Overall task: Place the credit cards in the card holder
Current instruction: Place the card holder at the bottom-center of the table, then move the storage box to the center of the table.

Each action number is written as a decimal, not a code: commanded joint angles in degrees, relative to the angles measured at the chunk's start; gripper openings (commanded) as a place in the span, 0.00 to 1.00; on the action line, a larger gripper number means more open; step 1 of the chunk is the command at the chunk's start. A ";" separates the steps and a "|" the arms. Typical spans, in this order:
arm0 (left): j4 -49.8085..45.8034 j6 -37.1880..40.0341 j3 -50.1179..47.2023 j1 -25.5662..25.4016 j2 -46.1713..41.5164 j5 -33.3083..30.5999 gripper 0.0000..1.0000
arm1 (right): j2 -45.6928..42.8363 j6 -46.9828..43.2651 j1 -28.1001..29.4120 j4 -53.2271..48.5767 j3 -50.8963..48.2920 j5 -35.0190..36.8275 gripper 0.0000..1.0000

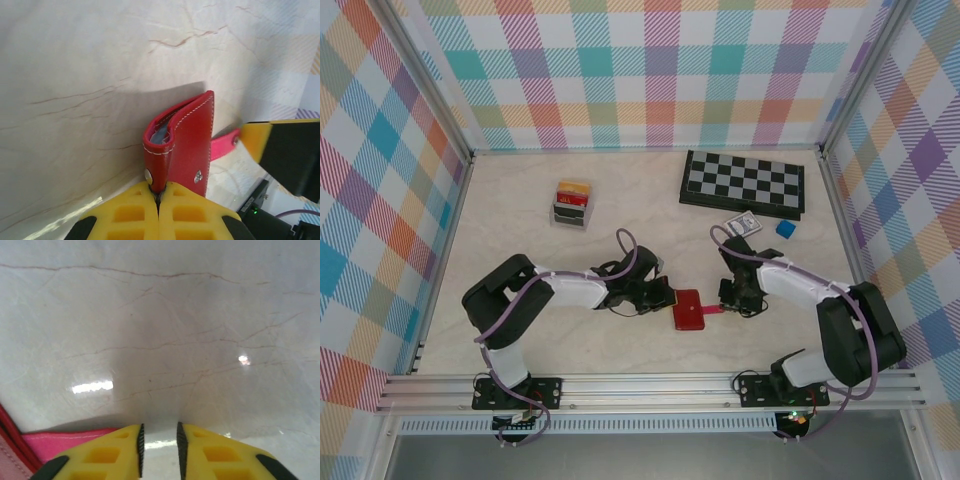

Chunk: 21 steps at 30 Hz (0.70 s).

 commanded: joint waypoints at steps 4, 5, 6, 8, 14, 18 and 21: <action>-13.02 6.64 -0.35 2.49 -5.18 -2.98 0.01 | -10.40 -0.10 0.38 -3.01 4.68 -3.91 0.41; -15.16 7.72 -0.09 2.73 -5.69 -3.38 0.05 | -11.39 -0.05 0.38 -2.63 5.47 -4.69 0.43; -16.53 8.27 0.00 2.91 -6.24 -3.62 0.14 | -12.03 -0.06 0.39 -2.23 6.30 -5.58 0.43; -19.36 9.35 0.50 3.47 -7.38 -4.23 0.19 | -12.45 0.16 0.39 -1.55 8.02 -6.61 0.45; -31.90 12.52 4.70 6.54 -15.73 -8.73 0.53 | -8.89 0.47 0.38 1.47 14.23 -8.61 0.61; -38.17 17.42 9.15 12.19 -21.39 -14.80 0.78 | -3.24 -2.68 0.34 4.28 19.11 -10.64 0.70; -43.05 21.22 15.76 21.40 -19.55 -17.15 0.88 | 0.86 -3.45 0.38 5.70 22.40 -12.38 0.74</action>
